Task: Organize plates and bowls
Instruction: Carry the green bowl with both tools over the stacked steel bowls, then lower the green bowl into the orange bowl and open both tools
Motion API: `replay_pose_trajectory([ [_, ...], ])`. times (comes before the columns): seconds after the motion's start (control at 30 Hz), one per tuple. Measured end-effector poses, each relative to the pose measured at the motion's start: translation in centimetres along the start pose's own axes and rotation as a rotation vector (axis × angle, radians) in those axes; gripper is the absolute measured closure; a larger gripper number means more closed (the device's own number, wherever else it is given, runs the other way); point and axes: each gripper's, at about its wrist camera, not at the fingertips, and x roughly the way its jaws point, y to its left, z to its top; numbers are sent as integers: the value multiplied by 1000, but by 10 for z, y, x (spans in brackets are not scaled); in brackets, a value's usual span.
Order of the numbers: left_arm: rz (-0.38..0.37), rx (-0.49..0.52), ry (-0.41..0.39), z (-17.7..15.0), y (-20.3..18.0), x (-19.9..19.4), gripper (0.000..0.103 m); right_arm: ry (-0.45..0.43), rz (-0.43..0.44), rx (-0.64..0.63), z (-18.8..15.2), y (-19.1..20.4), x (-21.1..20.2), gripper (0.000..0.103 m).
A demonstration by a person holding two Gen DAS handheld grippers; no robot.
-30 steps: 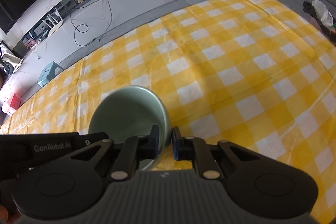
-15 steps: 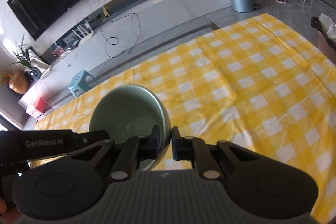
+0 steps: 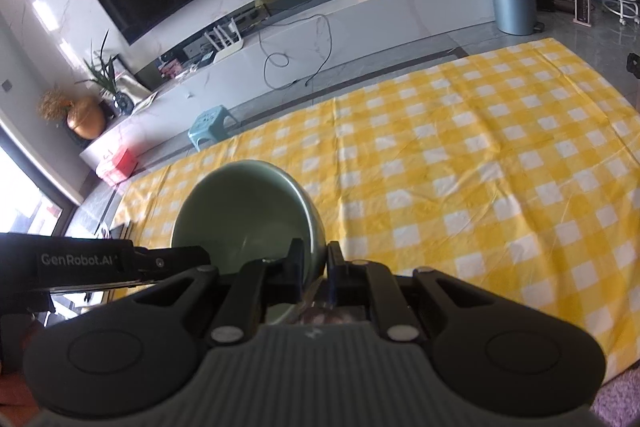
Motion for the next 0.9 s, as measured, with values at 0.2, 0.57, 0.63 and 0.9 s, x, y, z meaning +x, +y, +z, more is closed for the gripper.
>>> replay_pose_trajectory([
  [0.2, -1, -25, 57, -25, 14, 4, 96, 62, -10, -28, -23, 3, 2, 94],
  [0.57, -5, -34, 117, -42, 23, 25, 96, 115, -54, -51, -39, -2, 16, 94],
  [0.63, -4, -34, 124, -42, 24, 29, 96, 123, -59, -51, -39, -2, 19, 94],
  [0.9, 0, -40, 167, -40, 28, 47, 96, 163, -78, -65, -40, -4, 34, 94],
])
